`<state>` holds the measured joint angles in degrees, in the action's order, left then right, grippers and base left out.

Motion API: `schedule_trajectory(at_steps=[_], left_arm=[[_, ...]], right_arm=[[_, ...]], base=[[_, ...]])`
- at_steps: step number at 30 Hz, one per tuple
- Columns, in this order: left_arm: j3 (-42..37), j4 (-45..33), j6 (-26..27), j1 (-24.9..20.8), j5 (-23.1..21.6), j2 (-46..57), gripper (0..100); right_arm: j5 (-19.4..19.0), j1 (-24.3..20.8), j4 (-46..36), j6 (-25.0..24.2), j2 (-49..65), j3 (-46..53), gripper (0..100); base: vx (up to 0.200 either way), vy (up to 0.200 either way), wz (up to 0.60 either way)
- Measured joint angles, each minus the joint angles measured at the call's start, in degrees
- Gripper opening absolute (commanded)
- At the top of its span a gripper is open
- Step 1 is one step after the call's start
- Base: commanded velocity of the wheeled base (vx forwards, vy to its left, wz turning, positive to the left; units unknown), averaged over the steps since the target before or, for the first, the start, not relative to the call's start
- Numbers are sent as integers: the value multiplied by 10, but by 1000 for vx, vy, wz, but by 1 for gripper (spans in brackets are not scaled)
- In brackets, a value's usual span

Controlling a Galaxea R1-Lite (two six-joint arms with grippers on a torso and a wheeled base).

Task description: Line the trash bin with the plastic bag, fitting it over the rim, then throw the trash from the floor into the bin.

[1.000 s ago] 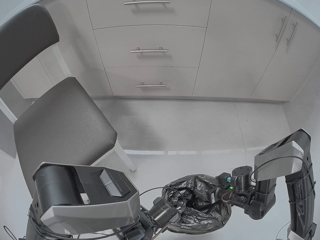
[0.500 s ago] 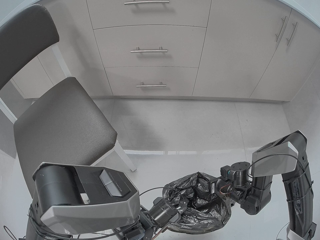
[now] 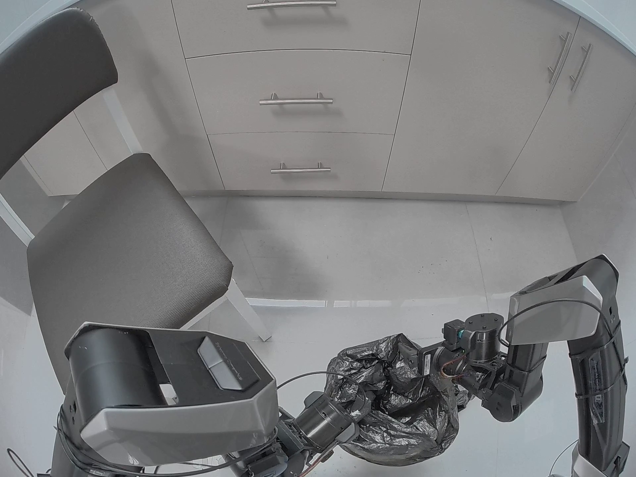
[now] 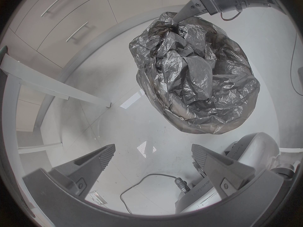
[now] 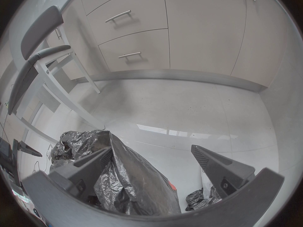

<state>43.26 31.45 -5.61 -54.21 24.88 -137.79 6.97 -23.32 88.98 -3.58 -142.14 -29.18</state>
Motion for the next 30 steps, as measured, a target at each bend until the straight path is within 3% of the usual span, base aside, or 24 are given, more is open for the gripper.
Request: schedule_trajectory(at_steps=[30], left_arm=[[-1,0,0,0,0,0,100]], right_arm=[[-4,55,-1,0,-39,-36,100]], base=[[0,0,0]])
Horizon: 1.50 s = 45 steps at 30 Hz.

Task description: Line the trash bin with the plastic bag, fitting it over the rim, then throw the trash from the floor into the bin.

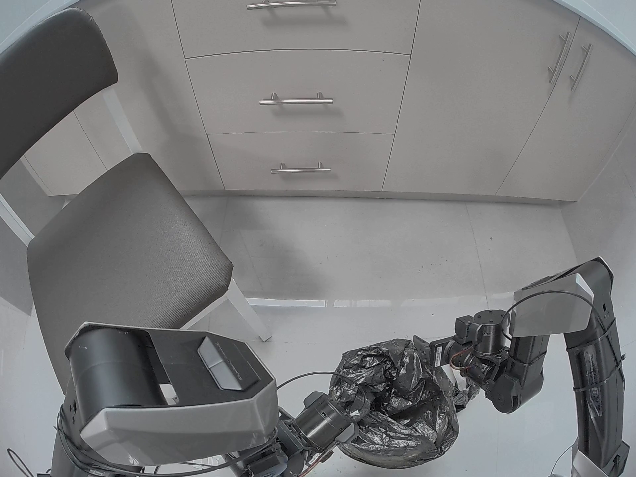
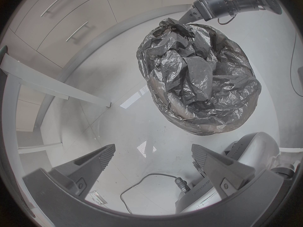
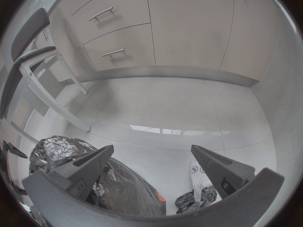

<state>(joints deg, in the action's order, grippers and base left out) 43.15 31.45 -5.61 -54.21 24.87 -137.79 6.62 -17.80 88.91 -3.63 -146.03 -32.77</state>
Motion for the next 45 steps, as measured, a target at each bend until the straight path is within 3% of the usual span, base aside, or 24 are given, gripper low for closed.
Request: schedule_trajectory(at_steps=[16,34,45], left_arm=[[0,0,0,0,0,0,100],[0,0,0,0,0,0,100],[0,0,0,0,0,0,100]], right_arm=[[3,-105,1,-23,70,64,100],[6,-115,0,-22,47,59,100],[14,-68,1,-23,31,30,100]], base=[[0,0,0],[0,0,0],[0,0,0]])
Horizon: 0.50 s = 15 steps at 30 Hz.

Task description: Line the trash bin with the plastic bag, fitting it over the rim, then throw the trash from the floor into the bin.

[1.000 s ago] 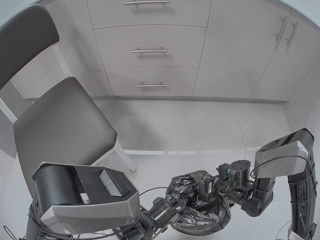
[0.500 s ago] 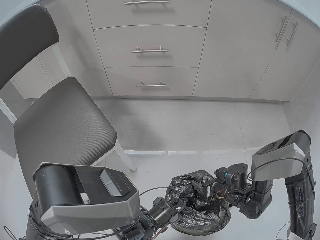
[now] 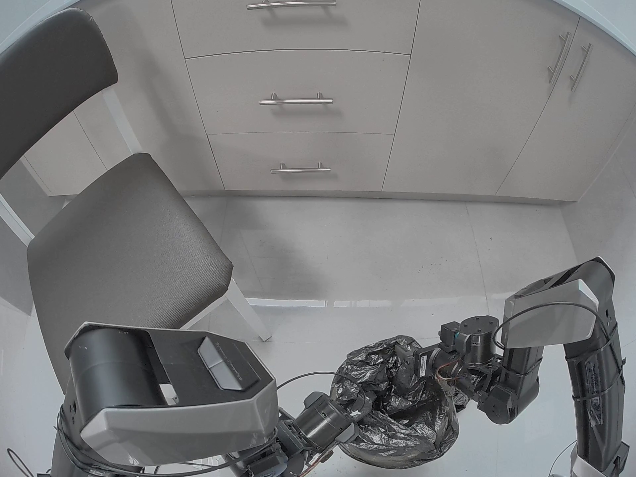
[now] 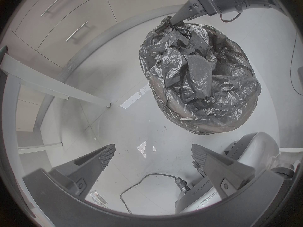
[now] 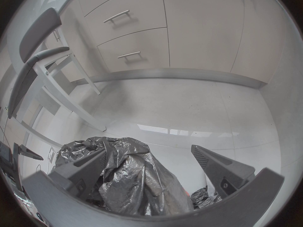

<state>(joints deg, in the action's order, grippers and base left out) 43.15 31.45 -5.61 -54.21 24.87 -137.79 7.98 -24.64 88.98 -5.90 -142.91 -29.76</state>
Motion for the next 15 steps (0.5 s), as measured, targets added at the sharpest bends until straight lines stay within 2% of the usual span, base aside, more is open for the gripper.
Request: schedule_trajectory(at_steps=[15], left_arm=[[-1,0,-1,0,0,0,100]], right_arm=[[0,32,0,3,-12,-19,100]], base=[[0,0,0]])
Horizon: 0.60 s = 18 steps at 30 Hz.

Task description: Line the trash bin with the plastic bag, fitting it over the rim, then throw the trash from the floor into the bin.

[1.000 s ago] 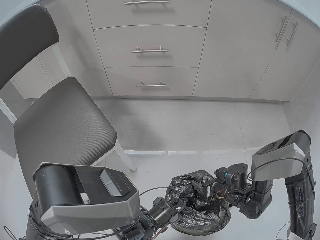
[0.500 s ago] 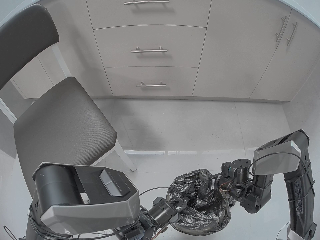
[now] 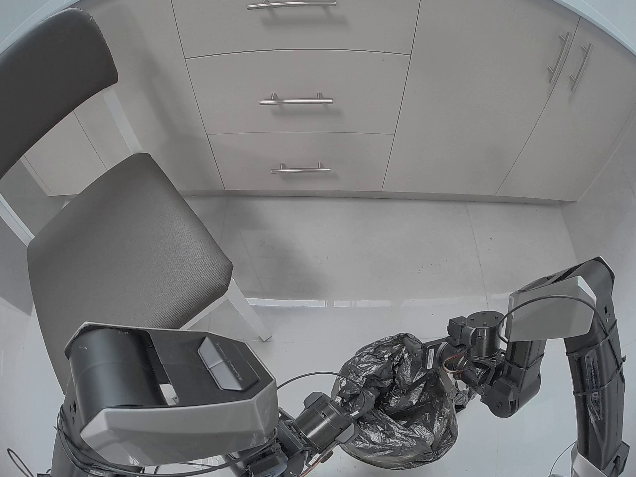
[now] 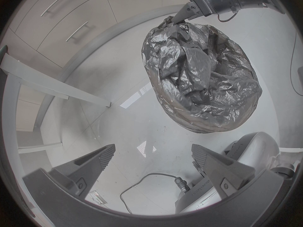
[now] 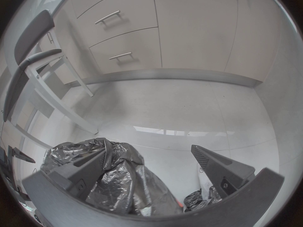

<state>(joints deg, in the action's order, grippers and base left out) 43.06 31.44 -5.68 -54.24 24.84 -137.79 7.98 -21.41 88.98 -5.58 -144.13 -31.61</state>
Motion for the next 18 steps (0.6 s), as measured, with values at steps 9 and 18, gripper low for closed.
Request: schedule_trajectory(at_steps=[9,18], left_arm=[[0,0,0,0,0,0,100],[1,0,0,0,0,0,100]], right_arm=[[0,20,0,1,-12,-12,100],[-5,57,0,3,-26,-32,100]], base=[[0,0,0],[0,0,0]])
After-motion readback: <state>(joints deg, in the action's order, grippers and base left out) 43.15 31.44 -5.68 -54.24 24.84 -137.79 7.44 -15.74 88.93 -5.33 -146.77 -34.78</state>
